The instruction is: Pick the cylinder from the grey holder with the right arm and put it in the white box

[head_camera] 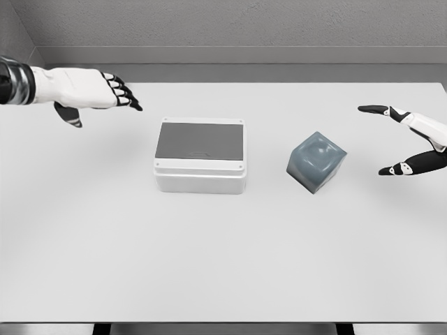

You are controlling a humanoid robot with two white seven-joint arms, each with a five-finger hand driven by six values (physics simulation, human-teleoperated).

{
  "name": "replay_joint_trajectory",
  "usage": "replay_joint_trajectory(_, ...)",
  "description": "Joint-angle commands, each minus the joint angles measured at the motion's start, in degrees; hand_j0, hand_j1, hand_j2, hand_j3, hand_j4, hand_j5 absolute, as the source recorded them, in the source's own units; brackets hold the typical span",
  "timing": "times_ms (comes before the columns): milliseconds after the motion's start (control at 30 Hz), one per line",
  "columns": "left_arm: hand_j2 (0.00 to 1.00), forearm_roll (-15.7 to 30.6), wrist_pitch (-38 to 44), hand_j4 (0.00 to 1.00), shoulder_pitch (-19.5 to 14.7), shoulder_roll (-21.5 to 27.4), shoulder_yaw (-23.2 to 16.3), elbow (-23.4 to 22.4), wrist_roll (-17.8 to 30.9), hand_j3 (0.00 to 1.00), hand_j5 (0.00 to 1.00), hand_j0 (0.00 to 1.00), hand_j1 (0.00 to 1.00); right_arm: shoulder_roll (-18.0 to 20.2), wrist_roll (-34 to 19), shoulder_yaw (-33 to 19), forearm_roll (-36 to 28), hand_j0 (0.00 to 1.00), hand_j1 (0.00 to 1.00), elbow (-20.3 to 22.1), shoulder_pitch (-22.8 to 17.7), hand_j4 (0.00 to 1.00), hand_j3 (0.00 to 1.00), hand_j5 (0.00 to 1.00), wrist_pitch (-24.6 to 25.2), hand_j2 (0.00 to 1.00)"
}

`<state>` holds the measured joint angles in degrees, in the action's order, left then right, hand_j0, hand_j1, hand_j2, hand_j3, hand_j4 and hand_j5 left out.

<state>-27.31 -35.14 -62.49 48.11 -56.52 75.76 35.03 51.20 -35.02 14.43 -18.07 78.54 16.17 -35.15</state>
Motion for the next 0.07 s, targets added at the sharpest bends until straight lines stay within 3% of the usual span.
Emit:
replay_joint_trajectory(0, 1.0, 0.2, 0.1, 1.0, 0.0, 0.5, 0.1, 0.4, 0.0, 1.0, 1.0, 1.0, 1.0, 0.1, 0.0, 0.0, -0.5, 1.0, 1.0, 0.0, 0.0, 1.0, 1.0, 1.0, 0.1, 1.0)
replay_joint_trajectory(33, 1.0, 0.2, 0.1, 1.0, -0.1, 0.5, 0.1, 0.4, 0.0, 1.0, 1.0, 1.0, 1.0, 0.0, 0.0, 0.0, -0.5, 1.0, 1.0, 0.0, 0.0, 1.0, 1.0, 1.0, 0.1, 1.0)
